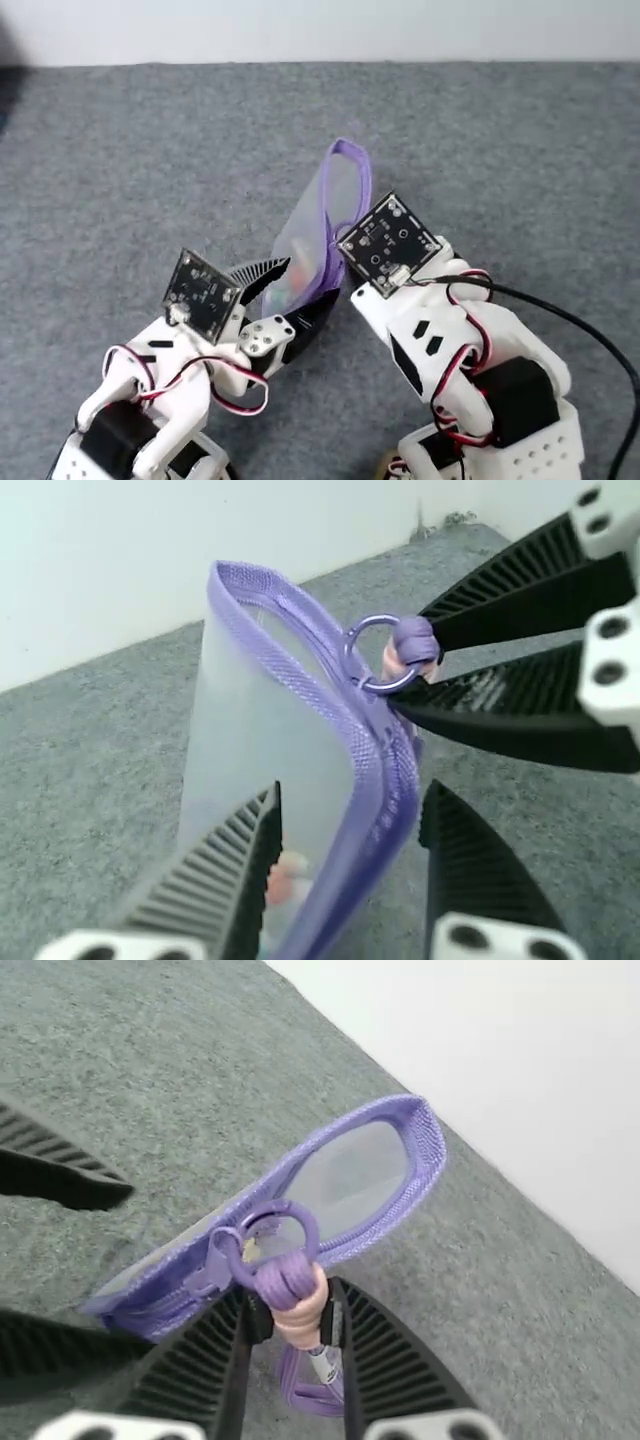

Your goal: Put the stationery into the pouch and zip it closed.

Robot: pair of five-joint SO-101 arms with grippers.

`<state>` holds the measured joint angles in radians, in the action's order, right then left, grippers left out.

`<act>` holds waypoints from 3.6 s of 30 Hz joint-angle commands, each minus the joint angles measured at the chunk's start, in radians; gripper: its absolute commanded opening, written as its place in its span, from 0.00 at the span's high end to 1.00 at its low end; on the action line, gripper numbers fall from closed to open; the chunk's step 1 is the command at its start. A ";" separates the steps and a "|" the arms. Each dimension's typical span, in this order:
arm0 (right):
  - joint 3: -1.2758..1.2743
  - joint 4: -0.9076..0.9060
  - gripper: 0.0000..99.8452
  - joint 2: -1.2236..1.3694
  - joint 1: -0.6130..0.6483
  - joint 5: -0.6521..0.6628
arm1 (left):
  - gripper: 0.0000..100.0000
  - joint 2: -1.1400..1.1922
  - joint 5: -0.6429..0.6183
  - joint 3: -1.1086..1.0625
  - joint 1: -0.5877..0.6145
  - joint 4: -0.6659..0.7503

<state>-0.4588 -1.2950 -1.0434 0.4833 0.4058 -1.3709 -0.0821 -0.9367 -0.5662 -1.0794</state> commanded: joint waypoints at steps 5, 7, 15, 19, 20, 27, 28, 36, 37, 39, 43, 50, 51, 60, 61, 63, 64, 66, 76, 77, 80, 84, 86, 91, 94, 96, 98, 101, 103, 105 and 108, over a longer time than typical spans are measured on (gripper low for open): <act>0.017 0.010 0.99 0.001 0.024 0.011 | 0.78 0.101 -0.049 0.044 -0.003 0.083; 0.017 0.010 0.99 -0.005 0.024 0.012 | 0.78 0.114 -0.049 0.044 0.002 0.086; 0.023 0.008 0.99 -0.007 0.024 0.012 | 0.92 0.104 -0.043 0.044 -0.003 0.086; 0.049 0.008 0.99 -0.007 0.024 0.014 | 0.98 0.104 -0.043 0.044 -0.003 0.086; 0.054 0.008 0.99 -0.007 0.024 0.018 | 0.98 0.104 -0.043 0.044 -0.003 0.086; 0.058 0.136 0.99 -0.002 -0.016 0.077 | 0.99 0.104 -0.043 0.050 -0.002 0.080; 0.057 0.163 0.99 0.004 -0.039 0.077 | 0.99 0.104 -0.043 0.051 0.002 0.080; -0.040 0.395 0.99 0.021 -0.223 0.160 | 0.99 0.103 -0.043 0.071 -0.005 0.029; -0.049 0.421 0.99 0.028 -0.239 0.167 | 0.99 0.103 -0.043 0.076 -0.005 0.029; -0.057 0.463 0.99 0.047 -0.265 0.170 | 0.99 0.103 -0.043 0.082 -0.003 0.028; -0.057 0.521 0.99 0.093 -0.312 0.169 | 0.99 0.103 -0.043 0.084 -0.005 0.028; -0.060 0.622 0.99 0.193 -0.375 0.170 | 0.99 0.103 -0.043 0.087 -0.005 0.014; -0.061 0.639 0.99 0.205 -0.380 0.175 | 0.99 0.103 -0.043 0.087 -0.005 0.009; -0.091 0.938 0.99 0.441 -0.450 0.235 | 0.99 0.103 -0.043 0.107 -0.005 -0.038; -0.087 0.972 0.99 0.473 -0.460 0.242 | 0.99 0.103 -0.043 0.107 -0.005 -0.038; -0.087 1.044 0.99 0.533 -0.481 0.270 | 0.99 0.103 -0.043 0.107 -0.005 -0.041; -0.087 1.078 0.99 0.558 -0.490 0.276 | 0.99 0.103 -0.043 0.107 -0.005 -0.041; -0.087 1.127 0.99 0.598 -0.504 0.281 | 0.99 0.103 -0.043 0.107 -0.005 -0.043; -0.091 1.158 0.99 0.627 -0.530 0.282 | 0.99 0.103 -0.043 0.102 -0.005 -0.043; -0.094 1.156 0.99 0.627 -0.533 0.282 | 0.99 0.103 -0.043 0.102 -0.005 -0.043; -0.095 1.155 0.99 0.622 -0.536 0.282 | 0.99 0.103 -0.043 0.101 -0.005 -0.038; -0.094 1.155 0.99 0.613 -0.522 0.282 | 0.96 0.103 -0.051 0.099 0.002 -0.006; -0.094 1.147 0.99 0.608 -0.524 0.282 | 0.90 0.103 -0.087 0.099 0.005 -0.002; -0.094 0.957 0.99 0.524 -0.516 0.265 | 0.77 0.103 -0.258 0.102 0.060 -0.005; -0.094 0.868 0.99 0.487 -0.526 0.198 | 0.76 0.109 -0.269 0.099 0.118 -0.006; -0.094 0.811 0.99 0.478 -0.538 0.173 | 0.76 0.106 -0.265 0.099 0.149 -0.005; -0.094 0.751 0.99 0.475 -0.549 0.167 | 0.76 0.104 -0.265 0.099 0.169 -0.005; -0.094 0.668 0.99 0.475 -0.553 0.167 | 0.76 0.104 -0.265 0.099 0.216 -0.006; -0.094 0.604 0.99 0.478 -0.553 0.176 | 0.76 0.104 -0.265 0.099 0.259 -0.006; -0.094 0.529 0.99 0.481 -0.552 0.180 | 0.76 0.104 -0.264 0.099 0.308 -0.006; -0.094 0.383 0.99 0.483 -0.549 0.227 | 0.76 0.104 -0.264 0.099 0.402 -0.008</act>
<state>-0.5692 -0.7841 -0.5294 -0.0660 0.5992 -1.2666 -0.3368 -0.8631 -0.2424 -1.0902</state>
